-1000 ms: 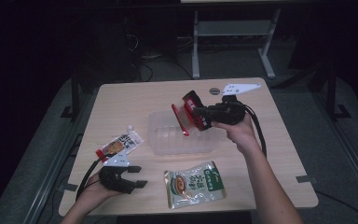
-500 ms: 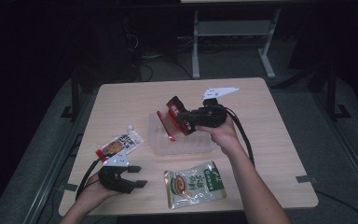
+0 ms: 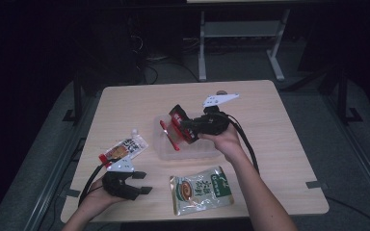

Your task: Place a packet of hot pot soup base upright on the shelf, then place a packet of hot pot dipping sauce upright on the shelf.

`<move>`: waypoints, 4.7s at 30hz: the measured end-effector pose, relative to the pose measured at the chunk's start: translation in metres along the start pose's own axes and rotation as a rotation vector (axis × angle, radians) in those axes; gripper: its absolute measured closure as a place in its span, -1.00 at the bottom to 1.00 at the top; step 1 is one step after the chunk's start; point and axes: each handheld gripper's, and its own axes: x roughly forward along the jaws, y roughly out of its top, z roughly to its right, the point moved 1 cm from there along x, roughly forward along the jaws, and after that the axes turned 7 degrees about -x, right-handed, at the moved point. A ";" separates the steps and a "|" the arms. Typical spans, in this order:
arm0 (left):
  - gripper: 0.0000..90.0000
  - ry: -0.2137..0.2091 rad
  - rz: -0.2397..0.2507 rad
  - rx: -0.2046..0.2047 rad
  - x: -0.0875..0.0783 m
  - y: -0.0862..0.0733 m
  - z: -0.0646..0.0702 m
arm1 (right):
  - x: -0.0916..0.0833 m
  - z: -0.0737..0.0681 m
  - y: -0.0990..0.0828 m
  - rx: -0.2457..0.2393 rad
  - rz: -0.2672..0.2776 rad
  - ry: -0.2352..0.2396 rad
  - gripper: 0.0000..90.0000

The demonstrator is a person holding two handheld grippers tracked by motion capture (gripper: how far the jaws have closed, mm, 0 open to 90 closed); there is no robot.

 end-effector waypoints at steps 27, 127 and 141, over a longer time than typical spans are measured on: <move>-0.17 -0.003 -0.017 0.008 0.002 0.001 0.001 | 0.012 0.000 -0.002 -0.006 -0.118 -0.053 0.98; -0.21 0.124 0.038 -0.062 -0.036 0.002 -0.035 | -0.112 -0.049 -0.145 0.005 -0.203 -0.148 -0.61; -0.34 0.254 0.038 -0.129 -0.051 0.006 -0.085 | -0.120 -0.043 -0.158 0.035 -0.224 -0.179 -0.61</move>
